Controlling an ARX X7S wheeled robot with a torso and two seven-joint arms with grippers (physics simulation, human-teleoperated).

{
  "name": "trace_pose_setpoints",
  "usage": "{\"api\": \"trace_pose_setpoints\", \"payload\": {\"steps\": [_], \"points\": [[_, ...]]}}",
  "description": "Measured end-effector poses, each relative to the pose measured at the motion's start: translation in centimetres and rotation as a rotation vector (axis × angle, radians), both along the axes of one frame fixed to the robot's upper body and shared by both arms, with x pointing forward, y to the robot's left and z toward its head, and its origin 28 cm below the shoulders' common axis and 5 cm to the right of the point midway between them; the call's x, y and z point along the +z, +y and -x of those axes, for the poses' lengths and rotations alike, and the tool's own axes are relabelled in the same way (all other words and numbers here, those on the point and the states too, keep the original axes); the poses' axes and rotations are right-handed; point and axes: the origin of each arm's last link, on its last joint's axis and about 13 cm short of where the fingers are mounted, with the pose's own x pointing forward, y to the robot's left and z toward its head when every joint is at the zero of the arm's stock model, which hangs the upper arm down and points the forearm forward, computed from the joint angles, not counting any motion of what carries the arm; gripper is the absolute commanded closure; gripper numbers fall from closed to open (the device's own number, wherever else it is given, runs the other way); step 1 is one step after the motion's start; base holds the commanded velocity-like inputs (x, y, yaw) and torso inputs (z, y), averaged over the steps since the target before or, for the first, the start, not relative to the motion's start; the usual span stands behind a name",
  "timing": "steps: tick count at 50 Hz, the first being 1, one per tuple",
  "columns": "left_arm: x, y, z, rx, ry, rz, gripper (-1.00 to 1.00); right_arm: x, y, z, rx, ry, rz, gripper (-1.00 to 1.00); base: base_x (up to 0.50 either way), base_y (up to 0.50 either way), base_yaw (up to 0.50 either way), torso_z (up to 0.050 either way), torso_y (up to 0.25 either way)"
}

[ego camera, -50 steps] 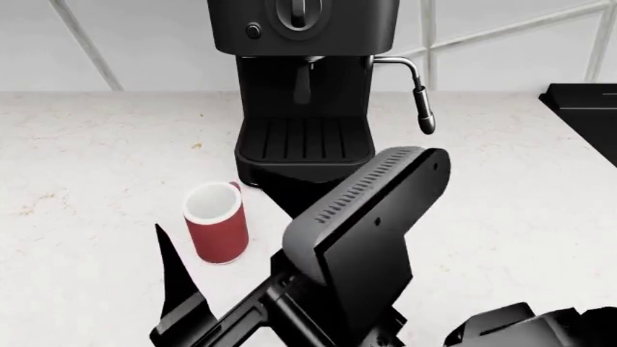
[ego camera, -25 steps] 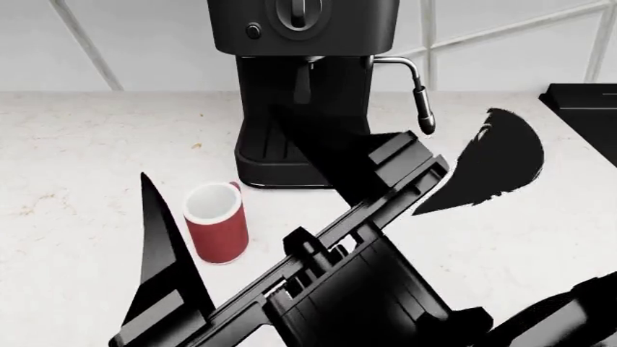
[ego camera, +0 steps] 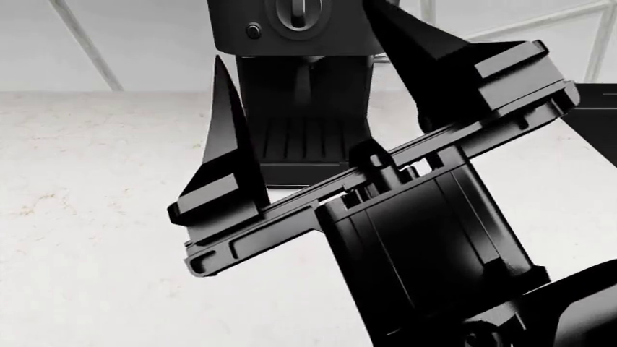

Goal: Pick the mug from under the coffee machine dispenser and place it on the counter.

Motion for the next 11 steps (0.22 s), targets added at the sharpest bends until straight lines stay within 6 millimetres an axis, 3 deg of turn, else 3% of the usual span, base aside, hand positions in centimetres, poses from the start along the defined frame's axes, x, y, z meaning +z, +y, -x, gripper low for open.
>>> {"api": "trace_pose_setpoints", "payload": {"steps": [11], "points": [[-0.14,-0.55,-0.77,-0.051,0.057,-0.077,-1.00,0.73,-0.33,-0.05,-0.040,-0.056,-0.007,-1.00,0.00,0.00,0.00,0.000,0.000]]}}
